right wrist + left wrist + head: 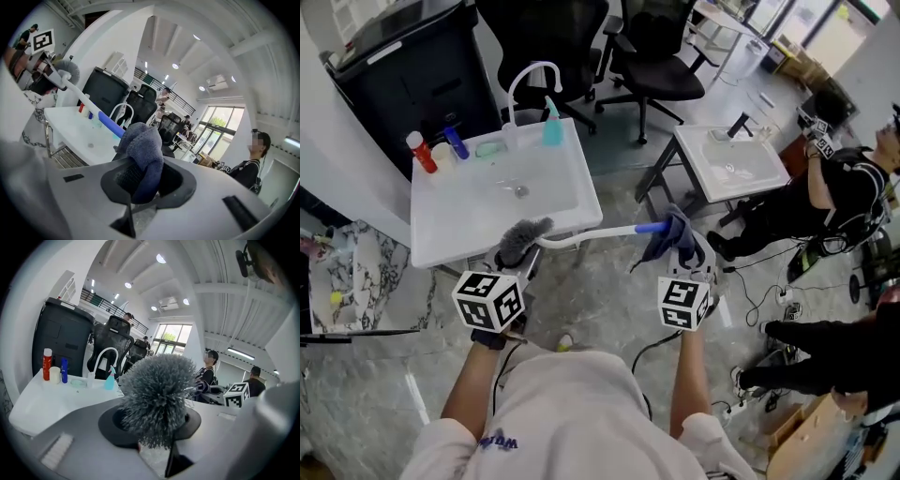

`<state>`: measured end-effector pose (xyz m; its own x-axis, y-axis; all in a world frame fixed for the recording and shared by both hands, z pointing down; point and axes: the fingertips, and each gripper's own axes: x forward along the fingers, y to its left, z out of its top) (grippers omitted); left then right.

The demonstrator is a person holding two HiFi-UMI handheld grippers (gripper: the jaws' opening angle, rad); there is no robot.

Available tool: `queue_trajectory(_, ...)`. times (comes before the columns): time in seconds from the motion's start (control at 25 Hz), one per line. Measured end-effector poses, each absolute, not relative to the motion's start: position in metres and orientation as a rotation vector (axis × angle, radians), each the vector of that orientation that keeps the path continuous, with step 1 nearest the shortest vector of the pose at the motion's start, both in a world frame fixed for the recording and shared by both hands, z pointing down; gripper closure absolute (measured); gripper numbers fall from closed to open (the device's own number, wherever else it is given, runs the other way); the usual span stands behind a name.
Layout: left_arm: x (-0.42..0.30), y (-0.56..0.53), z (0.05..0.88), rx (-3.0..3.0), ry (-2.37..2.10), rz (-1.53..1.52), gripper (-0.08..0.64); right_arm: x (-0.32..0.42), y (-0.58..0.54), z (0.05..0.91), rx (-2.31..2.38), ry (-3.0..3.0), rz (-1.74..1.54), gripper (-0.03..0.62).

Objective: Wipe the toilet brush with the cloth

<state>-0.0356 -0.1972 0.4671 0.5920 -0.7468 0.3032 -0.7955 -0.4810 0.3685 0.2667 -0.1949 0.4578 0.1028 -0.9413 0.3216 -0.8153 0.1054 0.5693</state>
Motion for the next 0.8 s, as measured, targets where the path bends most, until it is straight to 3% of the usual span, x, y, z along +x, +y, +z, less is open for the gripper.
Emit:
queue_trajectory(0.36, -0.034, -0.202, 0.462, 2.351, -1.244, 0.105, 0.438, 0.219, -0.203, 0.456, 1.686, -1.813, -0.272, 0.518)
queue_trajectory(0.8, -0.024, -0.201, 0.459, 2.347, -1.251, 0.080, 0.437, 0.093, -0.187, 0.451, 1.410, -2.080, -0.409, 0.518)
